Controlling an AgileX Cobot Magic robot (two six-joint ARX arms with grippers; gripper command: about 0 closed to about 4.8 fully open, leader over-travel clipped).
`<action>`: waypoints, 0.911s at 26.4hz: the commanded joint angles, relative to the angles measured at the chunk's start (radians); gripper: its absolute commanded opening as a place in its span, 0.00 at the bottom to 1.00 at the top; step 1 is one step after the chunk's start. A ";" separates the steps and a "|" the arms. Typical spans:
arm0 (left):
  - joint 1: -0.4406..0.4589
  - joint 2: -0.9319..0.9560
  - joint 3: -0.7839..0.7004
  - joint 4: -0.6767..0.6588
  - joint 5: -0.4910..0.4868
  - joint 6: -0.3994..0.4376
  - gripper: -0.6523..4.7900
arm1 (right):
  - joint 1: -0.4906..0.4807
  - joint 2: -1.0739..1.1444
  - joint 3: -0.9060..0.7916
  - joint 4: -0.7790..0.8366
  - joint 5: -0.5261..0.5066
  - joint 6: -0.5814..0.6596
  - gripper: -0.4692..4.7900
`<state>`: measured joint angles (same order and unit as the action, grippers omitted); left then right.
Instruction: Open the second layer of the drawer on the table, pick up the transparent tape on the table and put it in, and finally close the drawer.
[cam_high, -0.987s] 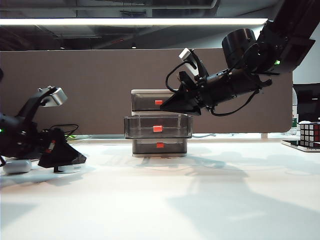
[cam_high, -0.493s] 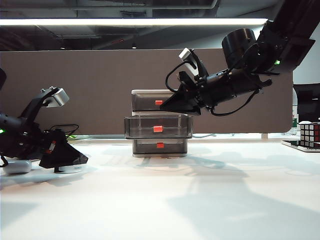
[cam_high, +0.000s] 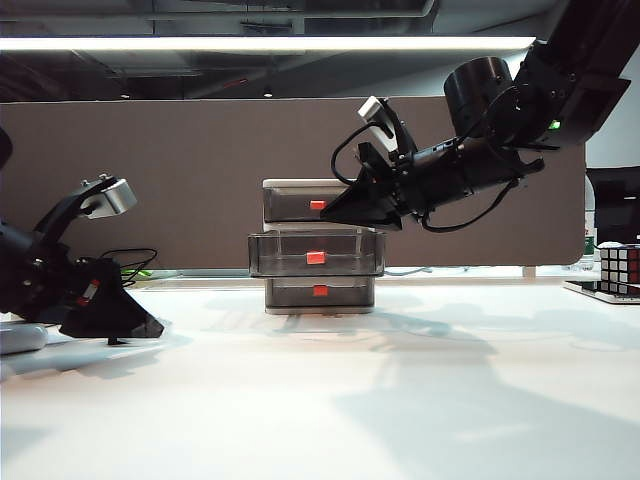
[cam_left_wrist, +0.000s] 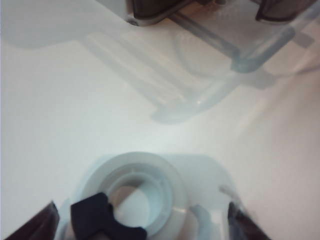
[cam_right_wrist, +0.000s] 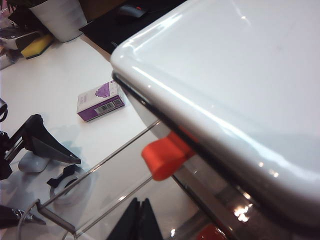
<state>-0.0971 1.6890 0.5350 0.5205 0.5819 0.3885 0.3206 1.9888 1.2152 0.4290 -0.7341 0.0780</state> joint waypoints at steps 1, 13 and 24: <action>-0.003 0.003 -0.005 -0.049 -0.003 0.009 0.86 | 0.001 -0.005 0.005 0.018 -0.002 -0.004 0.08; -0.003 0.010 0.062 -0.064 -0.029 0.008 0.84 | 0.001 -0.005 0.005 0.018 -0.002 -0.004 0.08; -0.028 0.043 0.061 -0.093 -0.019 0.009 0.33 | 0.001 -0.005 0.005 0.017 -0.001 -0.004 0.08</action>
<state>-0.1200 1.7237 0.5987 0.4618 0.5579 0.3958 0.3202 1.9888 1.2156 0.4309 -0.7338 0.0780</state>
